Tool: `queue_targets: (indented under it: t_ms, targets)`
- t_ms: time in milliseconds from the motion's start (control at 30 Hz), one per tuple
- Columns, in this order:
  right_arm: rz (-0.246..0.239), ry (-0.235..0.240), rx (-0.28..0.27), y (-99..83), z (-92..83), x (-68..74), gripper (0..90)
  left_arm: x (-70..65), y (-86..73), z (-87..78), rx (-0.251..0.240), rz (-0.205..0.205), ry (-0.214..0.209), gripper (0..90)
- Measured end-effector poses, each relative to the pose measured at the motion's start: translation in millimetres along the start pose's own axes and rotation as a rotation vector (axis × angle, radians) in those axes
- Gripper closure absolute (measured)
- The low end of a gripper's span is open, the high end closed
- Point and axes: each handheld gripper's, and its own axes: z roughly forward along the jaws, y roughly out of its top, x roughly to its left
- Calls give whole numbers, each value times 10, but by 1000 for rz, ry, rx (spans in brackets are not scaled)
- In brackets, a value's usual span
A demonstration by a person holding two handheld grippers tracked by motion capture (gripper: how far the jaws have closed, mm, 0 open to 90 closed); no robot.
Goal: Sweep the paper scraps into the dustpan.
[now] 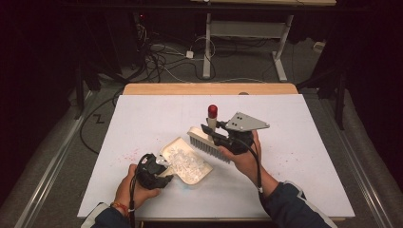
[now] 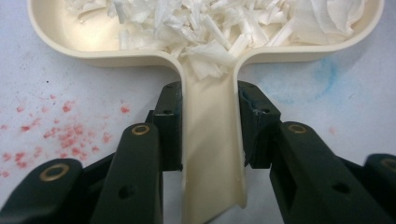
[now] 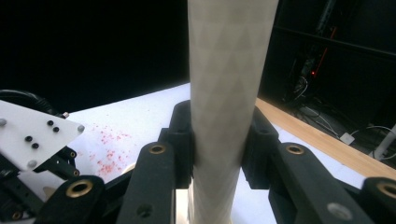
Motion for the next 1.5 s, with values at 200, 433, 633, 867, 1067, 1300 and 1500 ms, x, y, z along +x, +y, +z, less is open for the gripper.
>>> queue_targets:
  t_ms: [200,433,633,867,1067,1300,1500]
  targets:
    - [-32,-31,14,18,-366,-76,701,-63,-52,-31,8,17,12,636]
    - [-72,-73,89,-184,-689,-85,700,-108,-44,-34,16,23,36,635]
    - [-53,-73,135,-340,-615,-50,700,-137,-23,-28,21,30,39,634]
    - [-50,7,122,-316,-351,185,699,-140,-29,-22,14,27,39,633]
    - [-59,78,89,-196,-226,401,701,-138,-35,-22,10,26,38,633]
    - [-75,94,70,-114,-238,431,700,-120,-47,-24,1,13,25,633]
    - [-79,14,33,1,-230,246,699,-90,-61,-39,10,3,16,633]
